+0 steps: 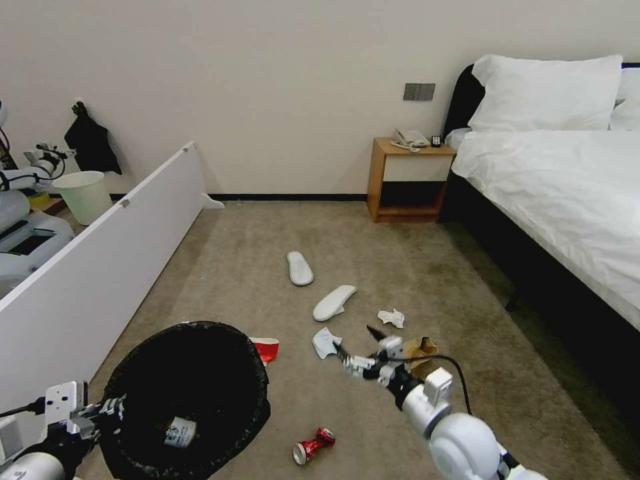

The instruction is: Pick up the trash bin, then pick up the garbage from the floor and place it into the trash bin.

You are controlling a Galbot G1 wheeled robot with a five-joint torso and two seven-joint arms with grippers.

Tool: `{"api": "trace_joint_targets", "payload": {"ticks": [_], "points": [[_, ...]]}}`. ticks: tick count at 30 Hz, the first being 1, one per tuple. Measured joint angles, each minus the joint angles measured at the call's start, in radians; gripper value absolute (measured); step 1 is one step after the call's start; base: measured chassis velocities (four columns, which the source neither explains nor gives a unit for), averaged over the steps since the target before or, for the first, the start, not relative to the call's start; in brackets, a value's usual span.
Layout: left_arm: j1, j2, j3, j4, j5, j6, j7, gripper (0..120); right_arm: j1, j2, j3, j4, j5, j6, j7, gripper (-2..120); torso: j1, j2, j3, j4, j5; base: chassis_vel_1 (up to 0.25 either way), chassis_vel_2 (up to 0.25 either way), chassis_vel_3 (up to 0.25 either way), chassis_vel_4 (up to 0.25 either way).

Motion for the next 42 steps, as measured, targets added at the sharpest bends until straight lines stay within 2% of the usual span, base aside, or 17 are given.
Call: {"api": "trace_joint_targets", "payload": {"ticks": [5, 14, 23, 33, 42], "points": [[0.007, 0.0, -0.002, -0.006, 0.001, 0.0, 0.0, 3, -0.016, 0.057, -0.002, -0.067, -0.081, 0.012, -0.028, 100, 0.0, 0.0, 0.0, 0.0001, 0.0001, 0.0, 0.0, 0.0, 0.0], [0.003, -0.001, 0.002, -0.006, 0.004, 0.0, 0.001, 3, -0.07, 0.091, 0.001, -0.127, -0.196, -0.016, -0.031, 100, 0.0, 0.0, 0.0, 0.0, 0.0001, 0.0, 0.0, 0.0, 0.0], [0.002, -0.006, 0.009, -0.009, 0.007, 0.0, 0.0, 3, -0.097, 0.076, 0.009, -0.173, -0.218, -0.031, -0.031, 100, 0.0, 0.0, 0.0, 0.0, 0.0, 0.0, 0.0, 0.0, 0.0], [0.011, -0.004, 0.0, -0.016, 0.005, 0.0, 0.002, 3, -0.105, 0.115, 0.0, -0.247, -0.262, -0.03, -0.039, 100, 0.0, 0.0, 0.0, 0.0, 0.0001, 0.0, 0.0, 0.0, 0.0], [0.012, -0.004, 0.0, -0.016, 0.004, 0.0, 0.003, 3, -0.091, 0.126, -0.024, -0.255, -0.247, -0.025, -0.053, 100, 0.0, 0.0, 0.0, 0.0, -0.0001, 0.0, 0.0, 0.0, 0.0]]}}
